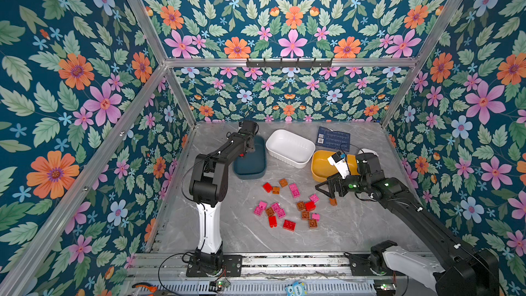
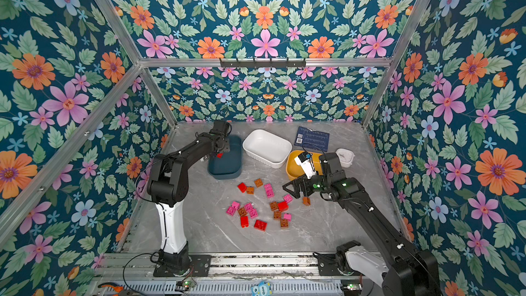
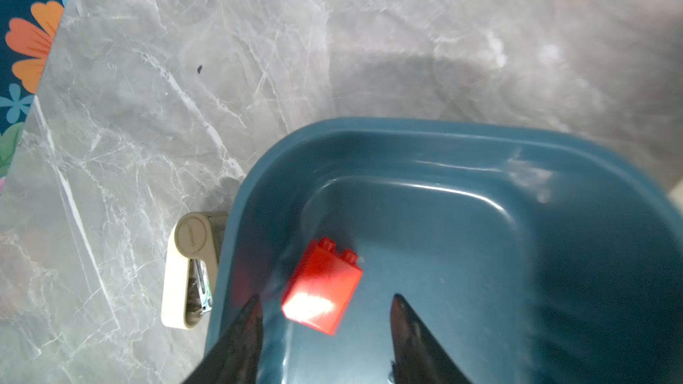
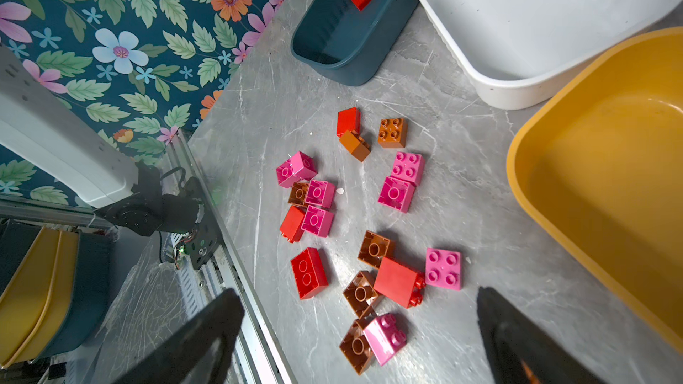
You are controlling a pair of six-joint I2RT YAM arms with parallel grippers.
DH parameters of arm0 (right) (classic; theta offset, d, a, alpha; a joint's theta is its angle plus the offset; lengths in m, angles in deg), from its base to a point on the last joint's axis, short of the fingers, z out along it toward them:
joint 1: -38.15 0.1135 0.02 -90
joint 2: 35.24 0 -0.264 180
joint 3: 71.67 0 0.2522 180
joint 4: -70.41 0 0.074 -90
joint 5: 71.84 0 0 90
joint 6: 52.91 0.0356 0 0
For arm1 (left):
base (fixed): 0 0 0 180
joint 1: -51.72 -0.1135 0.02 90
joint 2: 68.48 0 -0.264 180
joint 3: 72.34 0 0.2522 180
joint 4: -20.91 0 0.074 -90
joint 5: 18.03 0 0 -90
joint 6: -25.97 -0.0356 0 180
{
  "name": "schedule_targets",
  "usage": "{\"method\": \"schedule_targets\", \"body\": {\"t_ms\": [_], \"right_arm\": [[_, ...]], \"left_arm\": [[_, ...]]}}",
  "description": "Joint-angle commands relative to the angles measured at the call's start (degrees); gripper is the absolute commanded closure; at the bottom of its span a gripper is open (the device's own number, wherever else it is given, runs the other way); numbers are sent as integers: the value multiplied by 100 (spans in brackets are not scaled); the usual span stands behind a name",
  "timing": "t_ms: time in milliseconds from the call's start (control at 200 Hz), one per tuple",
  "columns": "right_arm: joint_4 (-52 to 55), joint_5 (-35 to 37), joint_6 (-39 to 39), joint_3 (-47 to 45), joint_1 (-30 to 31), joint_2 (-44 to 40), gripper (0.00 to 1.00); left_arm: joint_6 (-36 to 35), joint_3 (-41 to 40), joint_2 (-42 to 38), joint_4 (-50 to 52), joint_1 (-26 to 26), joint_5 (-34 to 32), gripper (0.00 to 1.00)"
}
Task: Sort the legos into containers by color
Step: Place the lego in the container.
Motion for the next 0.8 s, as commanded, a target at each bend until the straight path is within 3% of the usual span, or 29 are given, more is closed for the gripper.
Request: {"method": "schedule_targets", "body": {"t_ms": [0, 185, 350, 555, 650, 795], "right_arm": [[18, 76, -144, 28, -5, 0, 1], [-17, 23, -153, 45, -33, 60, 1], [17, -17, -186, 34, -38, 63, 1], [-44, -128, -139, -60, -38, 36, 1], [-92, -164, -124, -105, -36, 19, 1], [-72, -155, -146, -111, -36, 9, 1]], "left_arm": [[135, 43, -187, 243, -6, 33, 37], [609, -456, -951, 570, 128, 436, 33], [1339, -1285, -1801, 855, 649, 673, 31], [3262, -2659, -2814, 556, 1561, 442, 31], [3914, -2994, -2916, 339, 1956, 490, 31], [4365, -2921, -2588, 480, 2355, 306, 33]]}}
